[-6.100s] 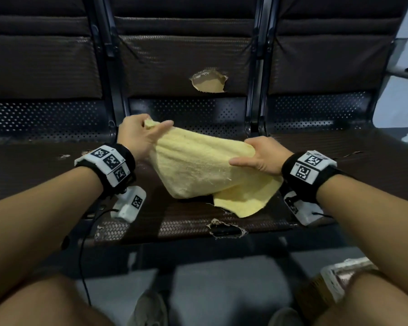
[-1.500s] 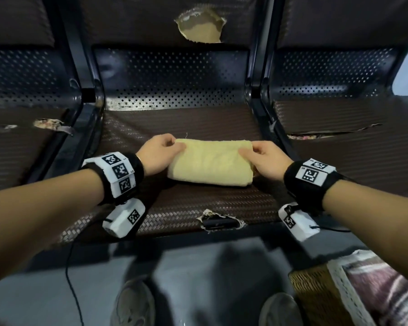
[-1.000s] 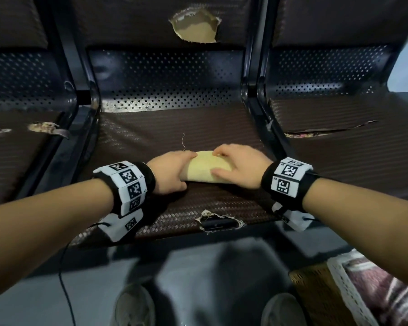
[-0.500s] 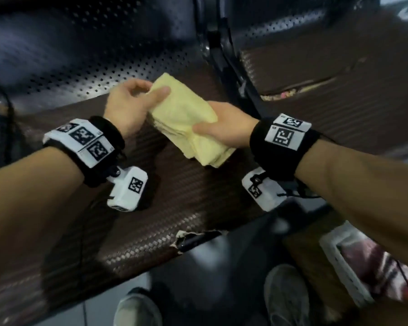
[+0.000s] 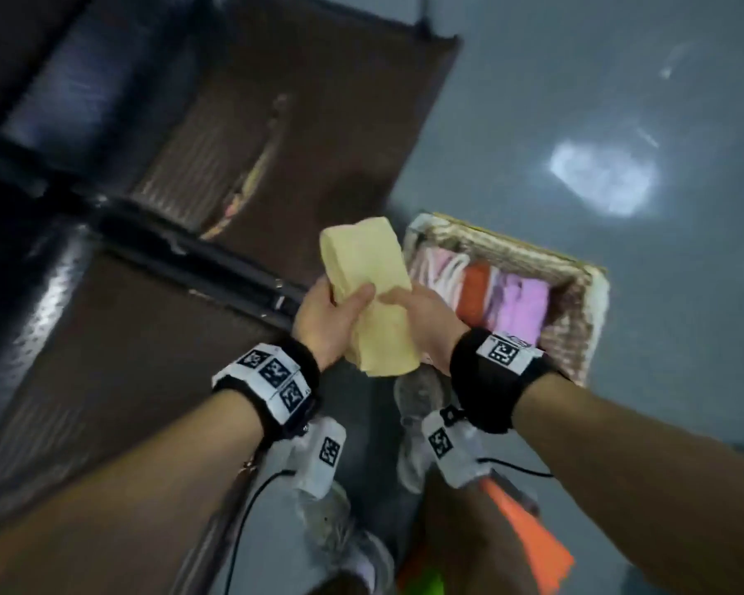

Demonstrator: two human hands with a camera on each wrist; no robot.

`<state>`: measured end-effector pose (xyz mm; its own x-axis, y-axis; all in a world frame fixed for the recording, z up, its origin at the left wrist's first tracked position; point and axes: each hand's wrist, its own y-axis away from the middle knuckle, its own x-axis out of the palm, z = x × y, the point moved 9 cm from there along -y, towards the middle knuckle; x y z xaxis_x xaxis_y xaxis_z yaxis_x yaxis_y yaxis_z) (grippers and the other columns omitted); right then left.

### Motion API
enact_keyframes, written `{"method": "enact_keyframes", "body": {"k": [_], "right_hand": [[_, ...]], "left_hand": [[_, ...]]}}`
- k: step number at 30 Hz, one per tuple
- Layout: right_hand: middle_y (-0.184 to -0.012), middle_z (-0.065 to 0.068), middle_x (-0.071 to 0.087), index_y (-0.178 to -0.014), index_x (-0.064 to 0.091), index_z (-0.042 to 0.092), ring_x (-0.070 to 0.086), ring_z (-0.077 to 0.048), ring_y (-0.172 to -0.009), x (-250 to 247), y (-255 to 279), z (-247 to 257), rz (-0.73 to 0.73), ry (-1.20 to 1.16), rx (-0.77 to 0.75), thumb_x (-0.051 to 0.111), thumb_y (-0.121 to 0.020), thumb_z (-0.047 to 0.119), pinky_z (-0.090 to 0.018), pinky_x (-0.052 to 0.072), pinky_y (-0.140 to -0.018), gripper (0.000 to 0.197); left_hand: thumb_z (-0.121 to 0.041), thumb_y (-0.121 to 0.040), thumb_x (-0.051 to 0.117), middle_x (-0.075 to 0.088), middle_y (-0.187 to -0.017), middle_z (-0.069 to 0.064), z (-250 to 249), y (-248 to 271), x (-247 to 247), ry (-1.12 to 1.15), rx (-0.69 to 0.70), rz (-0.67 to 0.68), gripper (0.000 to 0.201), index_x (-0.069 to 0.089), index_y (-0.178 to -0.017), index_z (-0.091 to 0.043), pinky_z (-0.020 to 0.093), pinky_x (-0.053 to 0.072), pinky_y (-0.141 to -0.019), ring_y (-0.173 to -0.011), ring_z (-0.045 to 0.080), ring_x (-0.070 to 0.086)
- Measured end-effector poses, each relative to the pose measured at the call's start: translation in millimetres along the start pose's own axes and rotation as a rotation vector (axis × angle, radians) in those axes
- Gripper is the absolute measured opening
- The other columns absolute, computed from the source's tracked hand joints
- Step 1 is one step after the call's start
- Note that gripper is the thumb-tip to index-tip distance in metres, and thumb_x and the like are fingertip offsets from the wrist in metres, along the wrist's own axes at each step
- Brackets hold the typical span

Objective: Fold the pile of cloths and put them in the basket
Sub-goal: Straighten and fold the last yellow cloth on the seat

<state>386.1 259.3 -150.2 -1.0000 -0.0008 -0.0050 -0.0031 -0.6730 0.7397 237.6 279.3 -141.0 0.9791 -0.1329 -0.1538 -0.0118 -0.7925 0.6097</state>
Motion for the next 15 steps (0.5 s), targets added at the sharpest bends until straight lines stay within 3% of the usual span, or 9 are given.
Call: {"method": "enact_keyframes", "body": {"k": [1, 4, 6, 8, 10, 11, 13, 15], "right_hand": [[-0.112, -0.009, 0.074, -0.115, 0.068, 0.017, 0.069, -0.030, -0.105, -29.8, 5.5, -6.8, -0.073, -0.058, 0.020, 0.064, -0.090, 0.023, -0.044, 0.055, -0.095, 0.027], [-0.110, -0.005, 0.074, -0.114, 0.065, 0.018, 0.068, -0.026, -0.103, -109.2, 17.9, -31.4, -0.247, -0.075, 0.028, 0.064, -0.091, 0.028, -0.040, 0.054, -0.090, 0.025], [-0.114, -0.008, 0.072, -0.118, 0.062, 0.015, 0.067, -0.027, -0.106, -150.4, 16.3, -56.3, -0.316, -0.069, 0.051, 0.064, -0.094, 0.026, -0.042, 0.054, -0.094, 0.027], [-0.111, -0.011, 0.070, -0.120, 0.057, 0.010, 0.066, -0.029, -0.104, -180.0, 6.1, -82.5, -0.330, -0.084, 0.074, 0.061, -0.097, 0.023, -0.038, 0.055, -0.090, 0.026], [-0.096, -0.003, 0.065, -0.109, 0.054, 0.014, 0.063, -0.021, -0.091, -200.6, -12.4, -104.1, -0.332, -0.032, 0.101, 0.058, -0.099, 0.021, -0.023, 0.052, -0.072, 0.013], [-0.095, -0.001, 0.062, -0.108, 0.052, 0.017, 0.061, -0.019, -0.089, -205.8, -24.5, -114.1, -0.327, -0.016, 0.108, 0.058, -0.099, 0.021, -0.023, 0.050, -0.071, 0.012], [-0.113, -0.006, 0.063, -0.125, 0.050, 0.012, 0.060, -0.022, -0.102, -208.8, -54.7, -131.4, -0.300, 0.008, 0.124, 0.057, -0.099, 0.021, -0.033, 0.050, -0.084, 0.028], [-0.125, -0.006, 0.058, -0.139, 0.043, 0.010, 0.057, -0.021, -0.106, -209.0, -83.5, -143.3, -0.293, 0.072, 0.139, 0.056, -0.100, 0.024, -0.032, 0.046, -0.085, 0.043]], "left_hand": [[-0.034, -0.091, 0.070, 0.071, -0.117, -0.002, -5.7, 1.8, 26.4, -0.080, 0.023, 0.060, 0.035, 0.059, -0.122, -0.024, 0.037, 0.054, -0.092, -0.106, 0.018, 0.068], [-0.034, -0.090, 0.070, 0.070, -0.118, -0.006, -4.4, 3.6, 107.5, -0.228, 0.028, 0.251, 0.040, 0.057, -0.128, -0.028, 0.043, 0.054, -0.096, -0.107, 0.016, 0.066], [-0.033, -0.091, 0.068, 0.069, -0.121, -0.005, 2.5, -4.0, 153.3, -0.305, 0.021, 0.310, 0.042, 0.054, -0.131, -0.028, 0.044, 0.052, -0.099, -0.110, 0.017, 0.065], [-0.033, -0.092, 0.065, 0.067, -0.124, -0.003, 14.5, -19.2, 190.5, -0.376, 0.001, 0.321, 0.045, 0.052, -0.134, -0.025, 0.045, 0.051, -0.099, -0.112, 0.021, 0.064], [-0.031, -0.093, 0.063, 0.066, -0.127, 0.000, 30.7, -40.4, 219.1, -0.426, -0.010, 0.306, 0.047, 0.050, -0.137, -0.023, 0.046, 0.050, -0.101, -0.115, 0.024, 0.062], [-0.031, -0.093, 0.063, 0.065, -0.127, 0.001, 39.5, -52.3, 228.8, -0.472, 0.001, 0.284, 0.047, 0.051, -0.137, -0.023, 0.045, 0.049, -0.100, -0.116, 0.026, 0.061], [-0.033, -0.093, 0.061, 0.066, -0.124, 0.004, 56.1, -78.6, 239.8, -0.591, 0.034, 0.223, 0.042, 0.053, -0.132, -0.020, 0.043, 0.050, -0.096, -0.112, 0.029, 0.062], [-0.036, -0.095, 0.059, 0.066, -0.117, 0.007, 71.1, -104.2, 244.1, -0.713, 0.056, 0.174, 0.037, 0.053, -0.125, -0.016, 0.040, 0.051, -0.087, -0.106, 0.032, 0.063]]}}
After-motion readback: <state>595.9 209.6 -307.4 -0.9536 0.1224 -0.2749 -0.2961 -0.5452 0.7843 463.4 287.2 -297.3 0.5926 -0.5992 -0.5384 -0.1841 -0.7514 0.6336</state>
